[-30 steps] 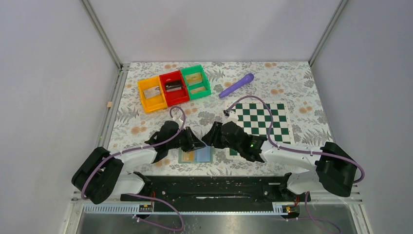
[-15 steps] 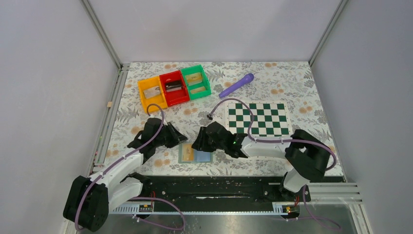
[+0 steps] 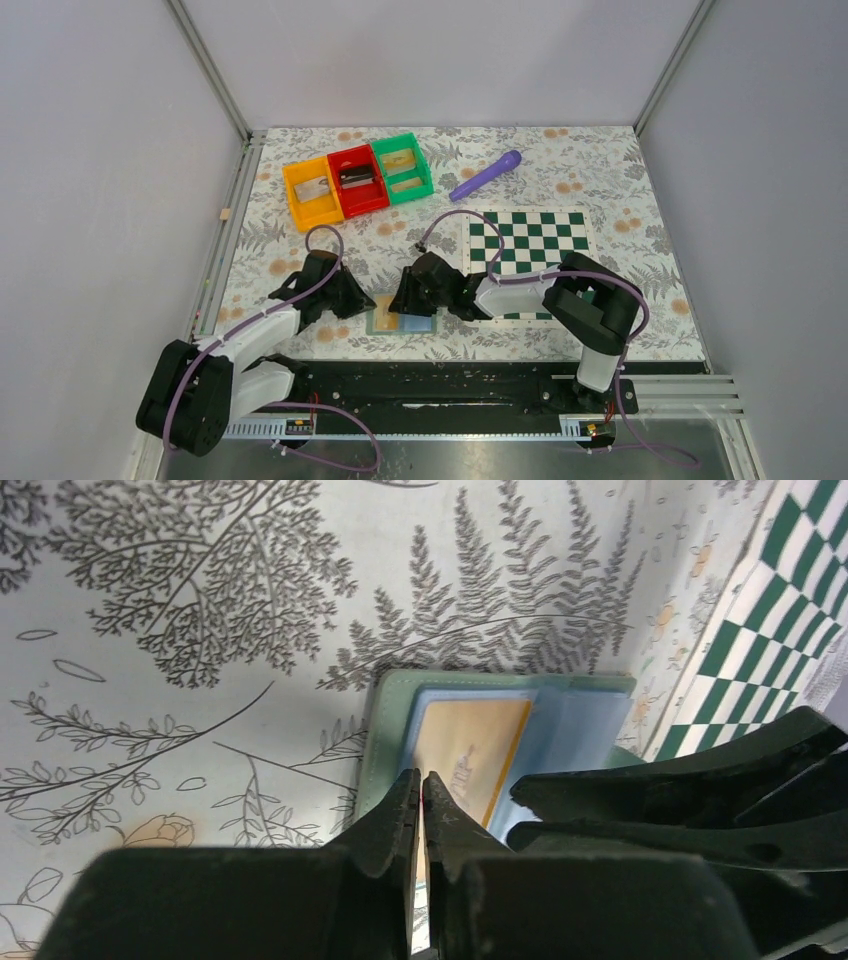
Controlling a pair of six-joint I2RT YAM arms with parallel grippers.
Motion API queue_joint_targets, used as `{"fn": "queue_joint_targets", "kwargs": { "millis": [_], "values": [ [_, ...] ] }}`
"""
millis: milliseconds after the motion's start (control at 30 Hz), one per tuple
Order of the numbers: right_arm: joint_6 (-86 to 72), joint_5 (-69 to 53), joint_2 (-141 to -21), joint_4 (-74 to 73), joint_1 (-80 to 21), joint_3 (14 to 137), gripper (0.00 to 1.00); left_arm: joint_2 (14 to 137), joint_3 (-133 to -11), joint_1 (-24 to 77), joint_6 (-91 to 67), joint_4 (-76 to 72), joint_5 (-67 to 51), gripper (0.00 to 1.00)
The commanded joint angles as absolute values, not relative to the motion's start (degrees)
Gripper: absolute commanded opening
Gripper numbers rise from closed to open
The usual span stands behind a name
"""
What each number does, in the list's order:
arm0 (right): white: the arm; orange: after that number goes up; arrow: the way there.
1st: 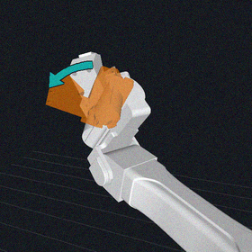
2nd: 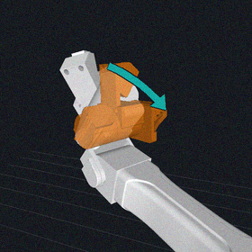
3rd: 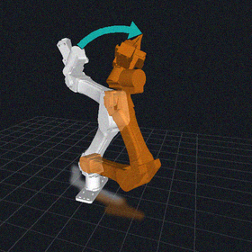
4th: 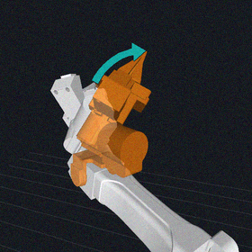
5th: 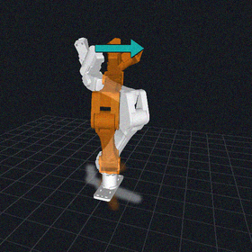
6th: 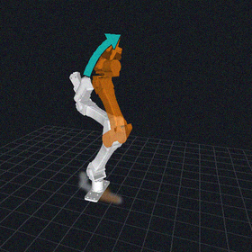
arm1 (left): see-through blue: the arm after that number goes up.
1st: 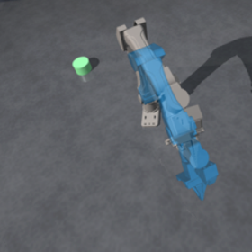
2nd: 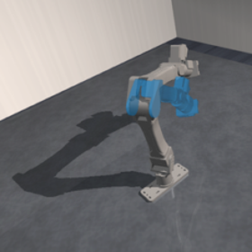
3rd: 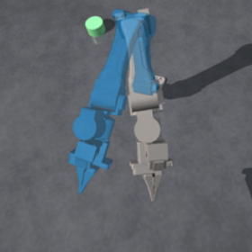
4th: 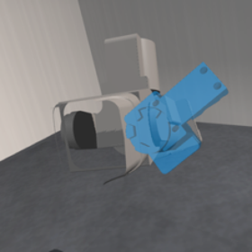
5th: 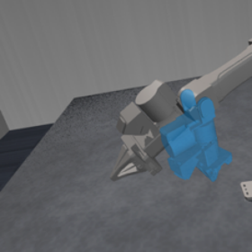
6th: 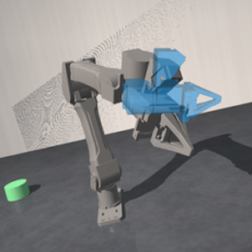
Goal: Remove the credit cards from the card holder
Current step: Remove the credit card from the card holder.
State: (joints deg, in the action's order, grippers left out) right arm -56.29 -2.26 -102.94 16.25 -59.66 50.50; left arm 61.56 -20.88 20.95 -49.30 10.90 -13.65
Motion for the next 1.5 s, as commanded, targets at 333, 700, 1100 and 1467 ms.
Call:
{"fn": "queue_joint_targets", "kwargs": {
  "millis": [333, 700, 1100, 1467],
  "values": [
    [-57.83, -3.21, -103.62, 20.45, -58.10, 48.78, 0.42, 65.17, -18.07, 20.72, -47.86, 7.02, -15.33, 0.04],
    [-63.36, -10.04, -105.55, 38.99, -54.41, 41.85, 0.37, 65.11, -16.82, 20.72, -48.33, 5.76, -16.42, 0.04],
    [-65.12, -13.90, -108.41, 47.48, -53.89, 40.97, 0.30, 66.81, -15.82, 20.74, -49.28, 2.95, -17.93, 0.04],
    [-65.87, -14.62, -108.42, 49.98, -52.90, 38.86, 0.00, 68.09, -15.63, 20.74, -49.38, 2.89, -16.44, 0.05]
  ]
}}
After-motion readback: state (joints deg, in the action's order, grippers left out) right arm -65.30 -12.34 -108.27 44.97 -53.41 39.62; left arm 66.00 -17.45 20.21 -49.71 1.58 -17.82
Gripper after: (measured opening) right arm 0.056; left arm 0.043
